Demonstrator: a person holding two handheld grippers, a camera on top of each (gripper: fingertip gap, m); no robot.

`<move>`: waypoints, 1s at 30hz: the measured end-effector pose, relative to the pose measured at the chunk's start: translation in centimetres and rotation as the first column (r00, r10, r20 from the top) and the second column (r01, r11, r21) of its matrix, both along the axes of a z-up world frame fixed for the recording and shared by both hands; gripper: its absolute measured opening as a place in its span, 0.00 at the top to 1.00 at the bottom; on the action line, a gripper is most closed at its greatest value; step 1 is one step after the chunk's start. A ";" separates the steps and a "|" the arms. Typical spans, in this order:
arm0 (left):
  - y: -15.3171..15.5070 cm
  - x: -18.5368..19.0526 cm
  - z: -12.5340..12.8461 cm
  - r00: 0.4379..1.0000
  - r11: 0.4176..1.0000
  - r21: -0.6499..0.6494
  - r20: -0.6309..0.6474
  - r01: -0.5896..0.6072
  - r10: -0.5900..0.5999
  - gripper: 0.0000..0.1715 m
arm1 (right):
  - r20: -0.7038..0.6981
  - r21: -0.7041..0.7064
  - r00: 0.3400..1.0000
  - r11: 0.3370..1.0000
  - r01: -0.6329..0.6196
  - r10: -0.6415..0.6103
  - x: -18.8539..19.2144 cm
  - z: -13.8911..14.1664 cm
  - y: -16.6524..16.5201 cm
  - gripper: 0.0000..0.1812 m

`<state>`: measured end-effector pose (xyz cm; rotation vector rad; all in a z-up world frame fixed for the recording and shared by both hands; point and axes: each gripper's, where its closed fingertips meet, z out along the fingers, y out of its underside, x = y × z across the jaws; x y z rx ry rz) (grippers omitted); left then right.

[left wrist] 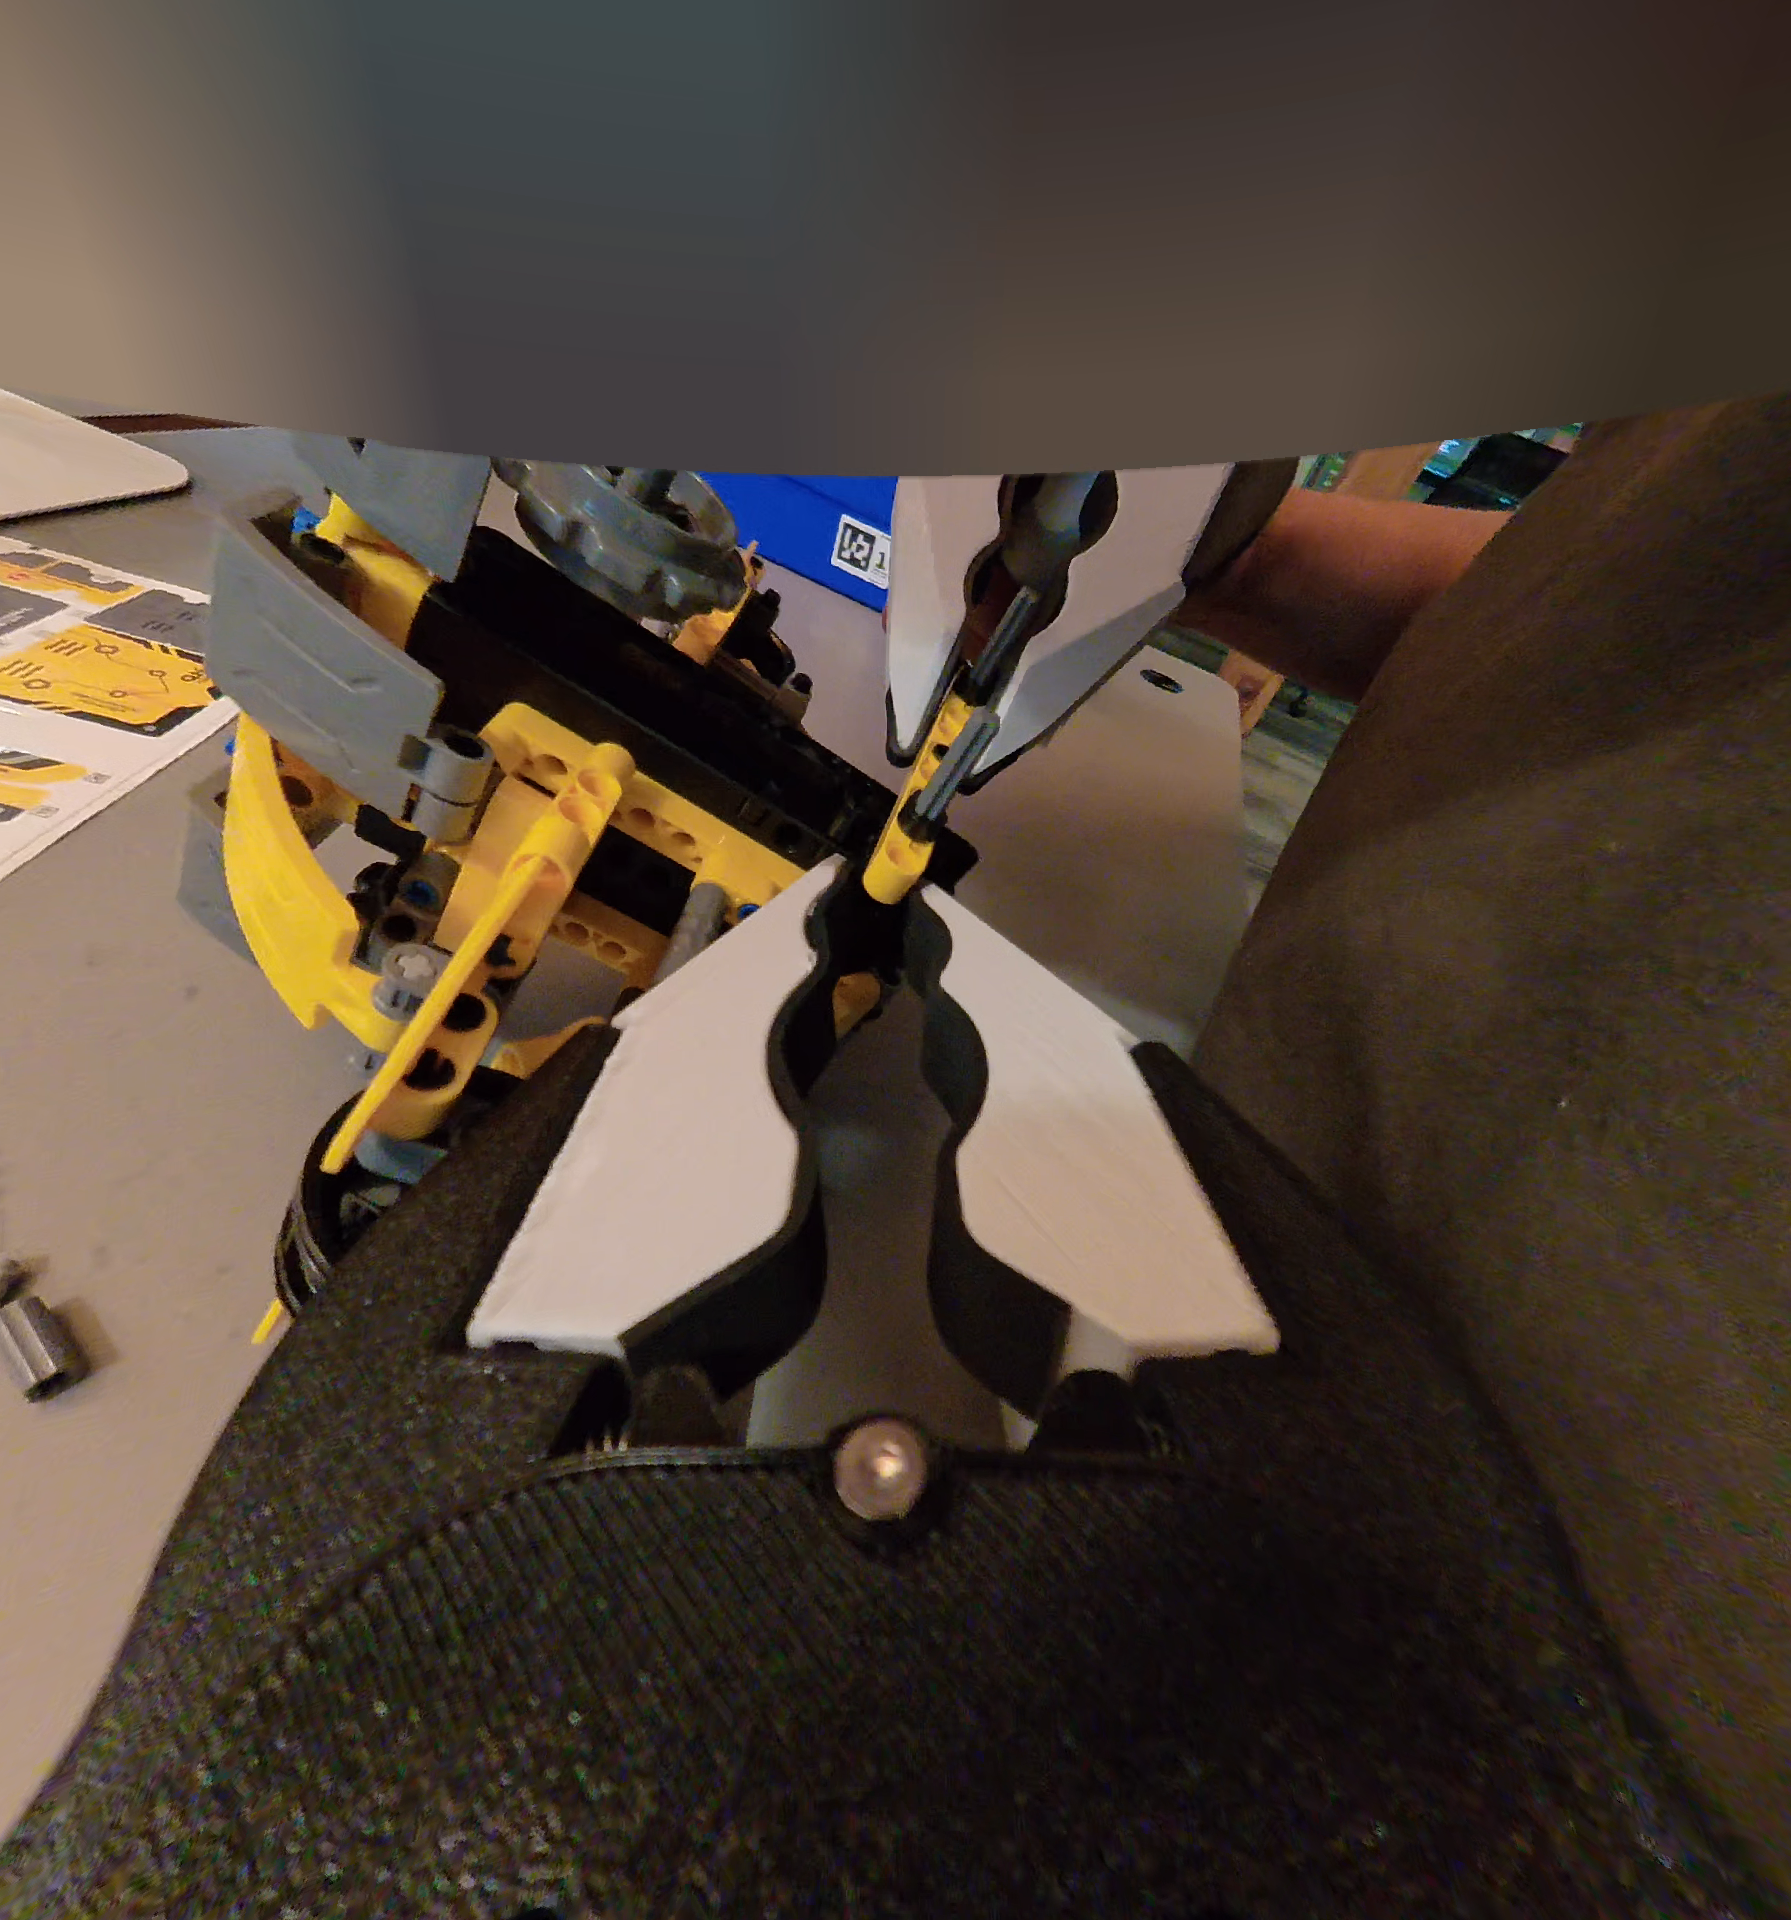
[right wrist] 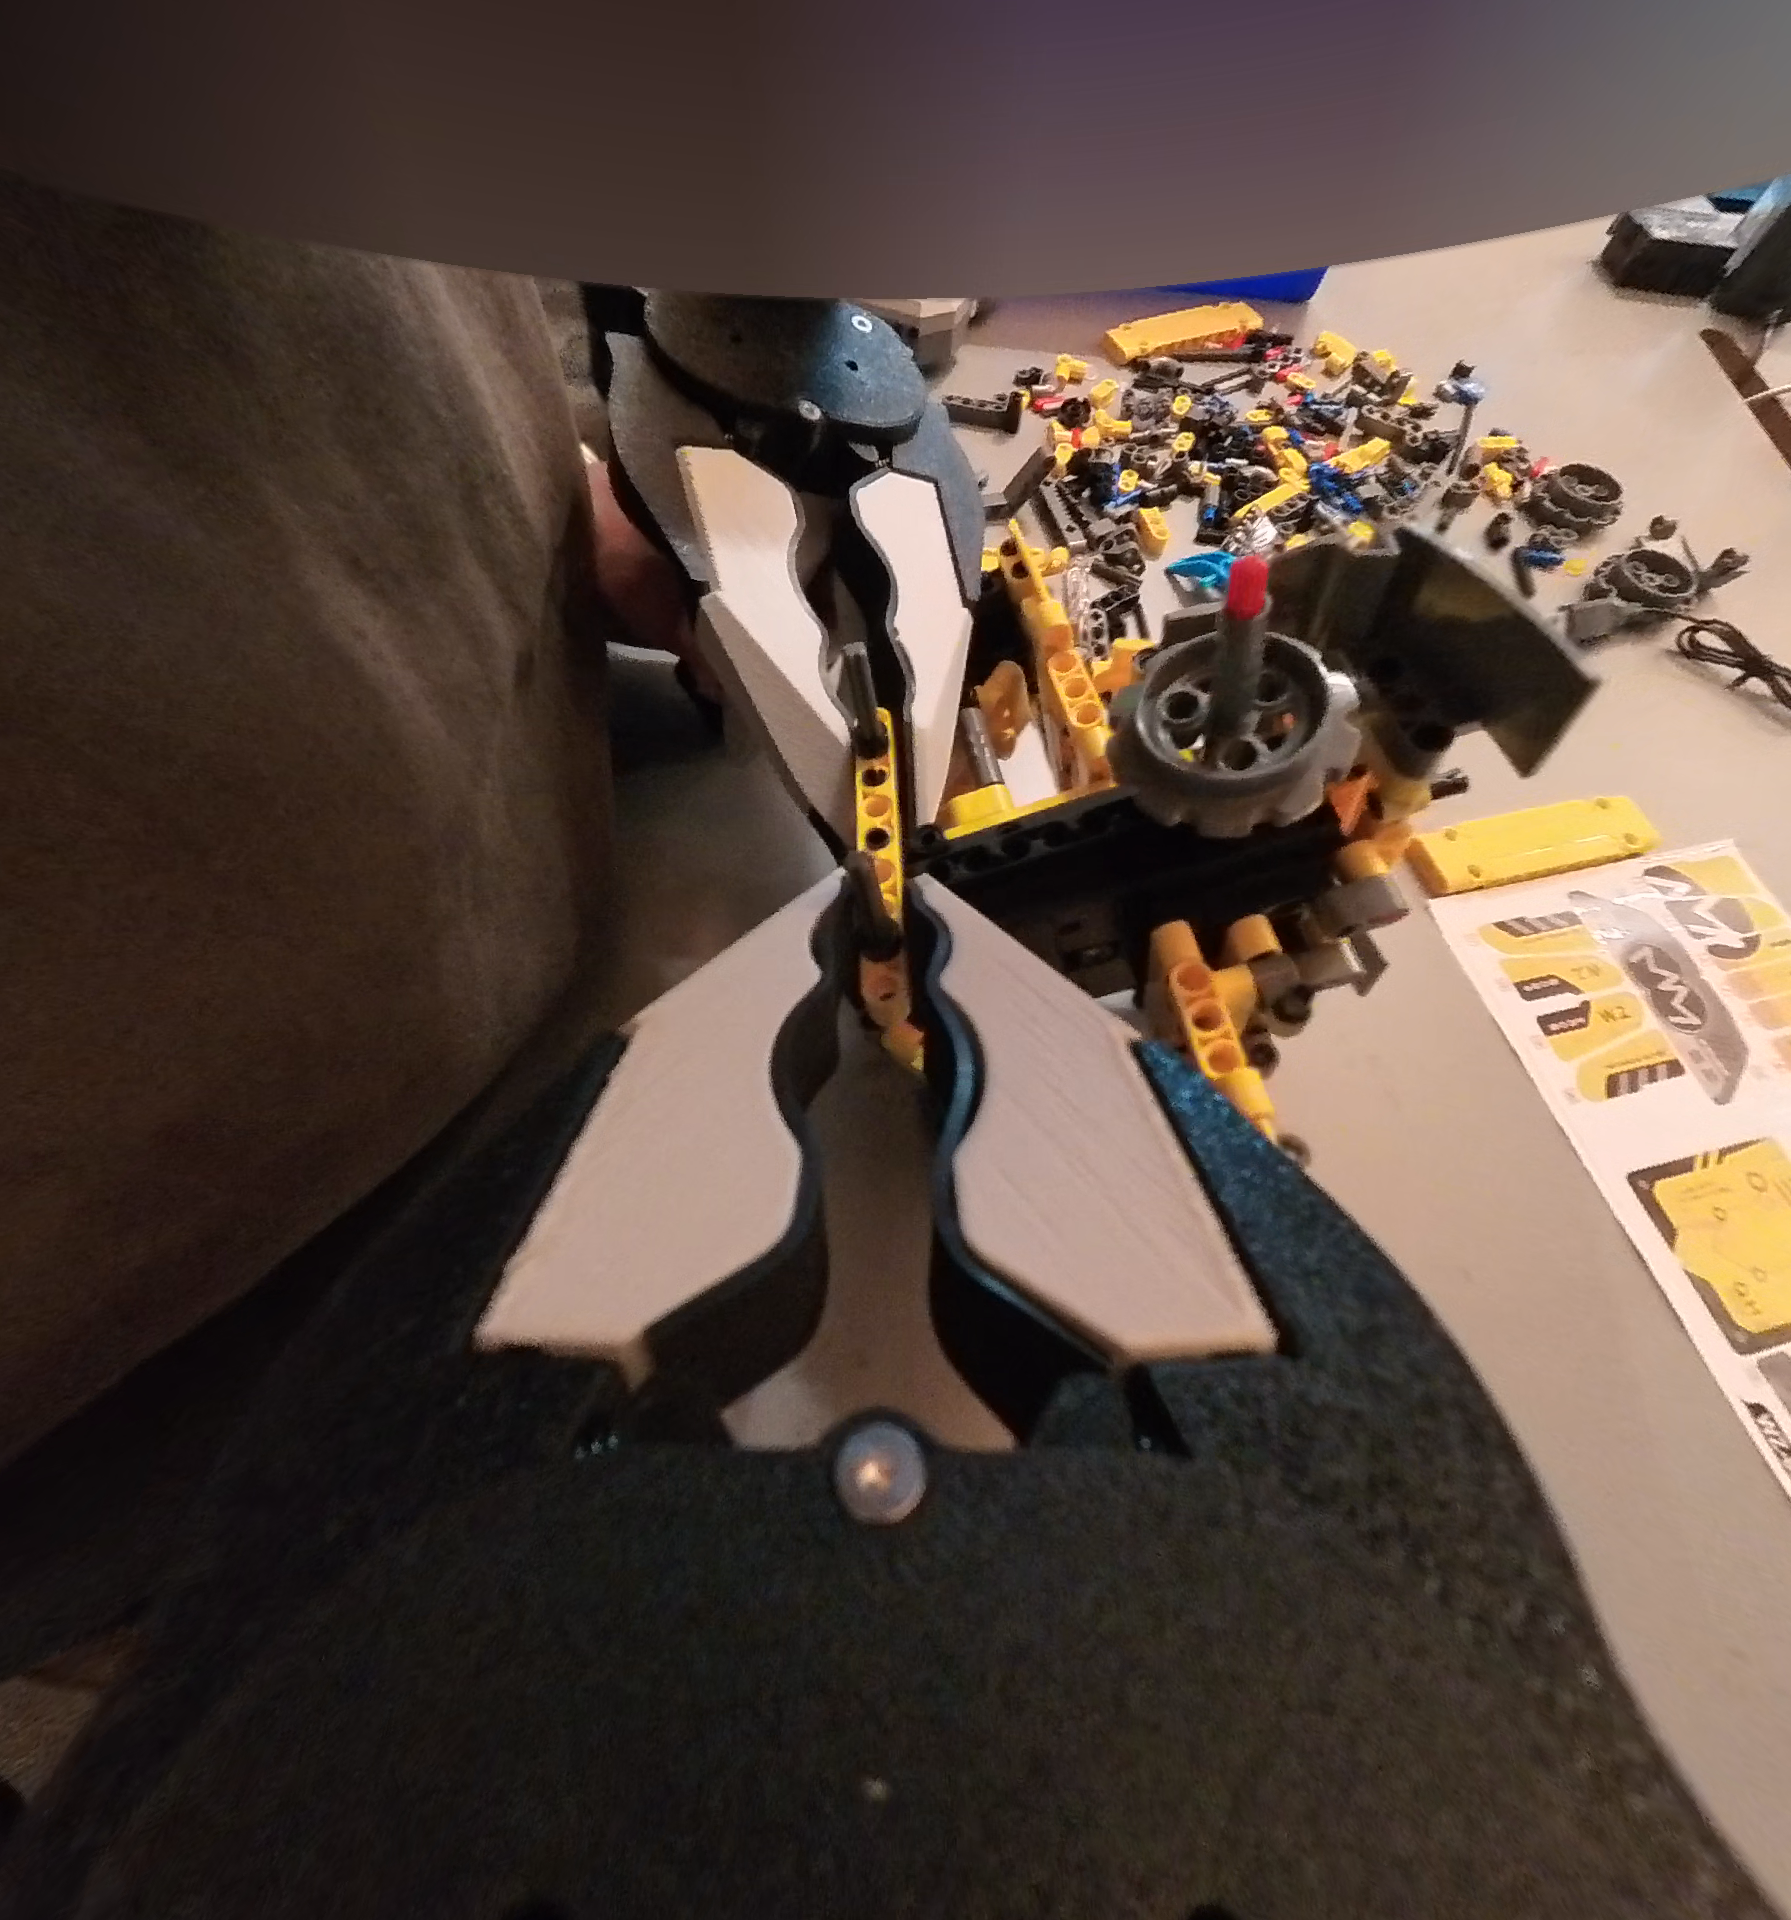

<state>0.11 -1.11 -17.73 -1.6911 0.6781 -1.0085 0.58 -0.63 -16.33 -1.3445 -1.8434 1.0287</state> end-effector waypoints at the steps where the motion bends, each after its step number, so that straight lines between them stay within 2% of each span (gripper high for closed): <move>1: 0.0 0.0 0.0 1.000 1.000 0.000 0.000 0.003 -0.003 0.97 | 0.004 -0.007 1.000 1.000 -0.006 0.006 0.0 0.0 0.0 0.96; 15: -0.1 -0.2 0.0 1.000 1.000 -0.018 0.017 0.022 -0.021 0.97 | 0.004 -0.093 0.997 0.993 -0.078 0.078 -0.2 0.0 0.0 0.96; 30: 0.0 -0.1 0.0 0.999 0.999 -0.052 0.034 0.005 -0.003 0.97 | -0.066 0.104 0.991 0.989 -0.109 0.116 -0.1 -0.2 0.2 0.96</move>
